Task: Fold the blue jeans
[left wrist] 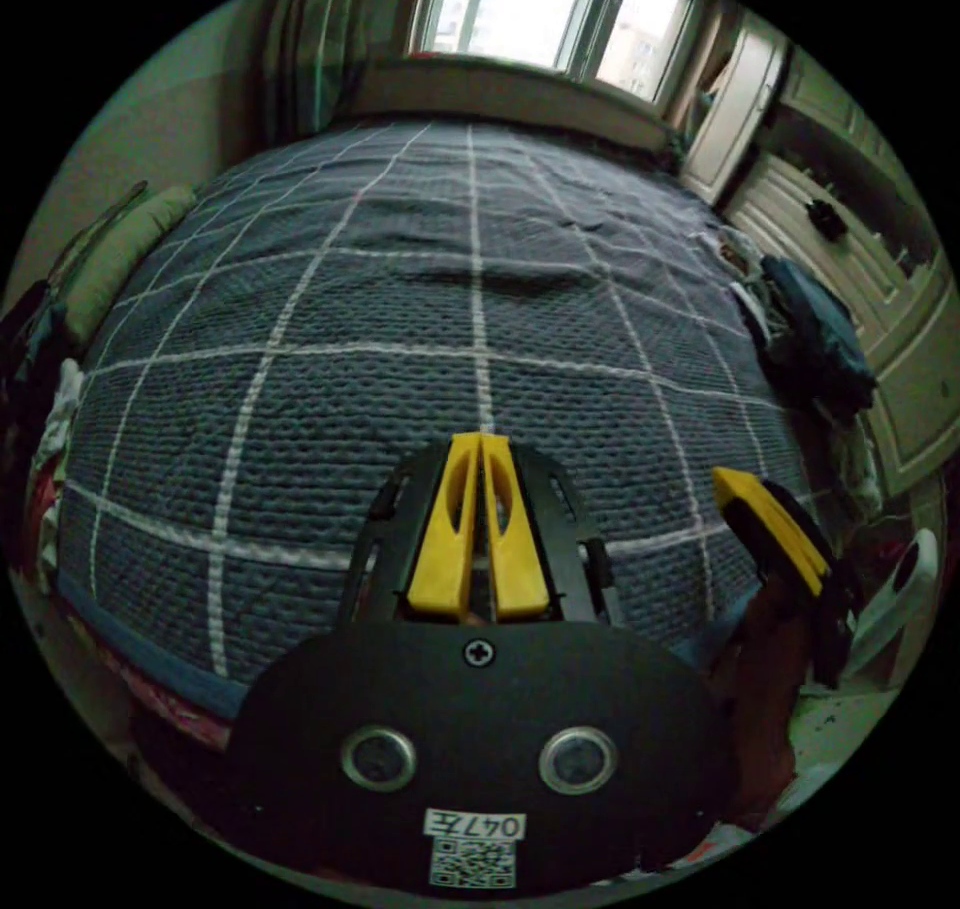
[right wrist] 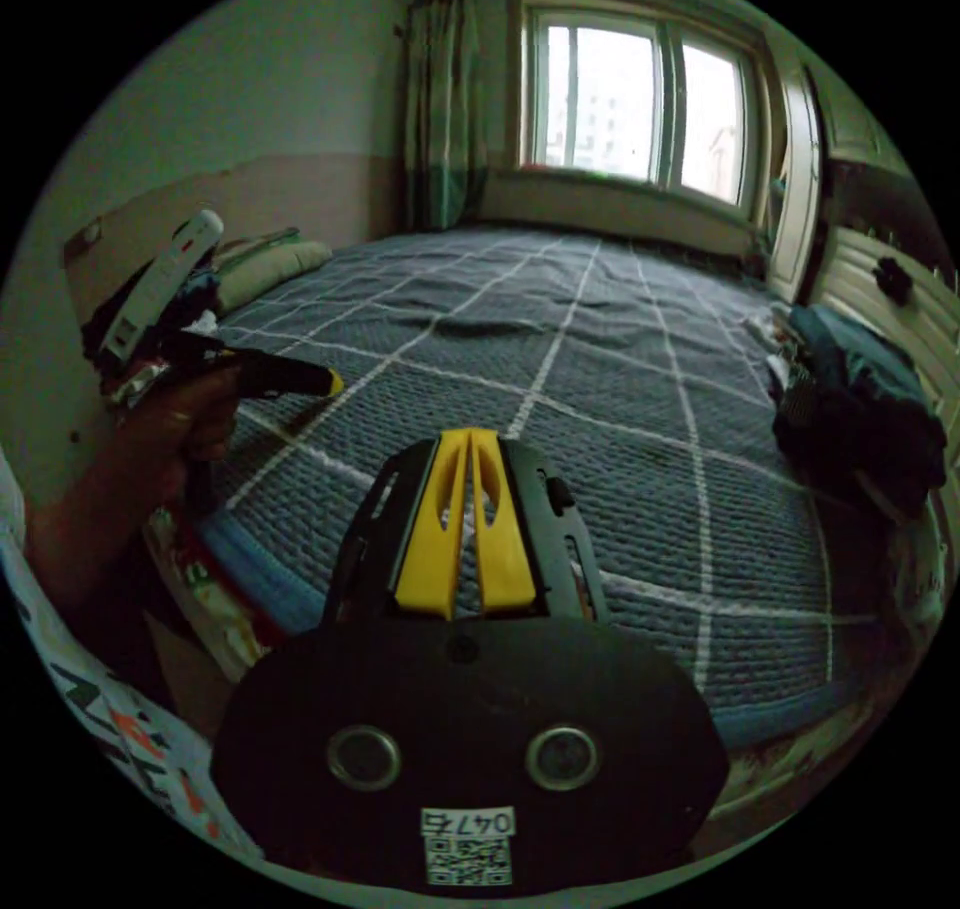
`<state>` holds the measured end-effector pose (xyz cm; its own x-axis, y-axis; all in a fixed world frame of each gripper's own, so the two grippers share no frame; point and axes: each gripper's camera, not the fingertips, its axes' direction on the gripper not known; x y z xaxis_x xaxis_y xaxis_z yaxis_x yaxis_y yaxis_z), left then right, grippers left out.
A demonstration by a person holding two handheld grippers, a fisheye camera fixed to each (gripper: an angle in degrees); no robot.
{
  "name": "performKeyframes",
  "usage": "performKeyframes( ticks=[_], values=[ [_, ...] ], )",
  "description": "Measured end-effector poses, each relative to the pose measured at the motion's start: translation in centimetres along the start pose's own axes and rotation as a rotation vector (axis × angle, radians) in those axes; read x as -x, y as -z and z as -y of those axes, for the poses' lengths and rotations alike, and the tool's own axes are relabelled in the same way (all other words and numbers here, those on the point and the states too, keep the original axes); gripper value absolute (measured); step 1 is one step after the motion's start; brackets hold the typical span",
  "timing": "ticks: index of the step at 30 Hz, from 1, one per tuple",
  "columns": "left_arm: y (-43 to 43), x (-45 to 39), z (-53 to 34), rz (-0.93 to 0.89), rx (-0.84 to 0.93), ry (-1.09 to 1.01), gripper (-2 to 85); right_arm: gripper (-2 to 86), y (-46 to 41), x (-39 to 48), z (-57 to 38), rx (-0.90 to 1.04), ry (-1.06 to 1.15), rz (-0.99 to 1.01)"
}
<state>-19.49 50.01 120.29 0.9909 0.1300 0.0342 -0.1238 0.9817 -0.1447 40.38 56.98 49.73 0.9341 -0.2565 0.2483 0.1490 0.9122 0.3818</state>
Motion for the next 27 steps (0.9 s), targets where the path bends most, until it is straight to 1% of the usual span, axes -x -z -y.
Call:
performKeyframes(
  ticks=[3,6,11,13,14,15,17,19,20,23,25,27],
  values=[
    [-1.8,0.0,0.9,-0.007,0.004,0.039,-1.0,-0.6,-1.8,-1.4,0.8,0.049,-0.042,-0.034],
    [-3.4,0.1,1.8,-0.035,0.000,0.091,-1.0,-0.7,-3.3,-1.7,1.4,0.083,-0.005,-0.061],
    [-5.4,-0.2,3.7,-0.070,-0.006,0.103,-1.0,-0.6,-6.2,-0.3,2.3,0.177,0.190,-0.165],
    [-6.1,-0.1,4.7,-0.122,0.043,0.094,-1.0,-0.6,-7.3,0.1,2.5,0.226,0.250,-0.193],
    [-6.2,-0.3,5.4,-0.142,0.092,0.057,-1.0,-0.6,-7.3,-0.2,2.6,0.229,0.249,-0.191],
    [-6.2,-0.7,5.9,-0.152,0.131,0.038,-1.0,-0.6,-6.9,-0.5,2.7,0.219,0.238,-0.162],
    [-5.4,-1.5,6.3,-0.190,0.135,-0.004,-1.0,-0.5,-3.6,-3.1,3.2,0.102,0.098,-0.064],
    [-3.9,-2.6,6.6,-0.225,0.078,-0.084,-1.0,-0.5,-0.6,-5.7,3.3,-0.020,0.023,0.003],
    [-2.9,-3.4,6.9,-0.232,0.042,-0.139,-1.0,-0.5,0.9,-7.4,3.4,-0.070,0.002,0.003],
    [-2.4,-5.3,7.4,-0.200,0.047,-0.226,-1.0,-0.1,3.2,-11.4,3.1,-0.127,-0.008,0.005],
    [-3.2,-6.5,7.6,-0.163,0.085,-0.278,-1.0,0.5,3.8,-13.6,2.4,-0.137,-0.006,0.049],
    [-4.7,-7.9,7.6,-0.126,0.081,-0.349,-1.0,0.8,4.2,-15.4,1.3,-0.154,-0.003,0.054]
  ],
)
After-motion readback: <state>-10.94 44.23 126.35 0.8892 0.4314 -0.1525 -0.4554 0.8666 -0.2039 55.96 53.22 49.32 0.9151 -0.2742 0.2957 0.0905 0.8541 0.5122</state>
